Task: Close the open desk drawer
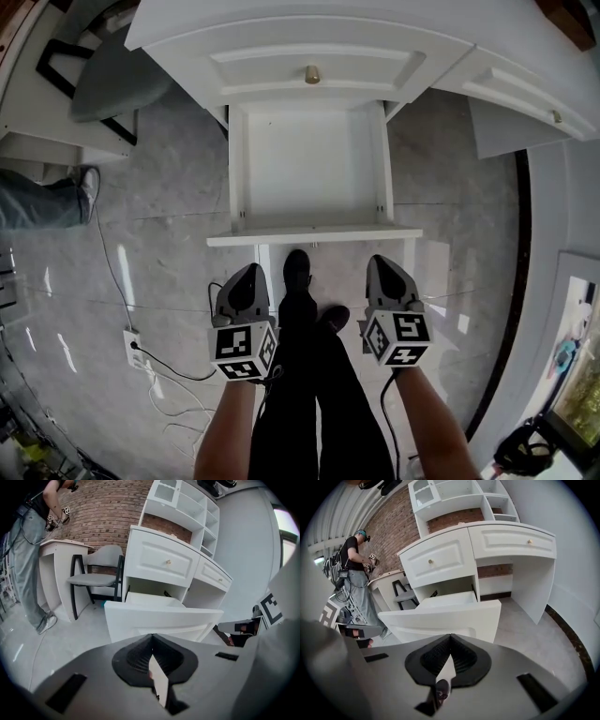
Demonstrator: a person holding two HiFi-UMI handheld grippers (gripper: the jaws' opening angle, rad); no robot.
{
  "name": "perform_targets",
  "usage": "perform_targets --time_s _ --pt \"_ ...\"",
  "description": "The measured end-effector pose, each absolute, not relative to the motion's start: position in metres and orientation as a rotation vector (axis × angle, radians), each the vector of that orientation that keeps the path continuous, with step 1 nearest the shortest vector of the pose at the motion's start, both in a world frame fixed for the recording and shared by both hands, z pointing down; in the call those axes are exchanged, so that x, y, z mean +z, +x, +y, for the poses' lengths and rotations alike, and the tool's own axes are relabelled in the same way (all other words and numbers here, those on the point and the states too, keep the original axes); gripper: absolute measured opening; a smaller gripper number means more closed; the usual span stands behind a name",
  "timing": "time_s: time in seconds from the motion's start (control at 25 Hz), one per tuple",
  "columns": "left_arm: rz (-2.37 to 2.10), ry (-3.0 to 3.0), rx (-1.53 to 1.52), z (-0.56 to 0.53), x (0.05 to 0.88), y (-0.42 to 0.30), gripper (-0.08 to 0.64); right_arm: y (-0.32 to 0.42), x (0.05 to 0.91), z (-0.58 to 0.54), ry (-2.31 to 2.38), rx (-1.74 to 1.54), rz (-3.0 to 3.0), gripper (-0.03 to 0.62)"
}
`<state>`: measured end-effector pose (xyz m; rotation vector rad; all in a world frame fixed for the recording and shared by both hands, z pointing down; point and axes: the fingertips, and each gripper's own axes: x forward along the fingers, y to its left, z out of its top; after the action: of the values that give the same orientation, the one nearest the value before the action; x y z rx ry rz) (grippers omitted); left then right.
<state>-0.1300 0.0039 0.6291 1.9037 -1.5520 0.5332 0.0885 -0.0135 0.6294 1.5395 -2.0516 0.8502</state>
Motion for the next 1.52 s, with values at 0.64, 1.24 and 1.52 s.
perform_targets --time_s 0.64,1.24,1.52 --pt "-1.593 1.872 0.500 -0.031 0.656 -0.133 0.009 0.079 0.663 -0.047 1.546 0.853 -2.046 0.005" --pt "-1.621 1.849 0.461 -0.060 0.656 -0.135 0.009 0.075 0.668 -0.079 1.541 0.823 -2.033 0.005" --pt "-1.633 1.873 0.449 -0.090 0.657 -0.137 0.009 0.073 0.668 -0.109 1.530 0.761 -2.050 0.005"
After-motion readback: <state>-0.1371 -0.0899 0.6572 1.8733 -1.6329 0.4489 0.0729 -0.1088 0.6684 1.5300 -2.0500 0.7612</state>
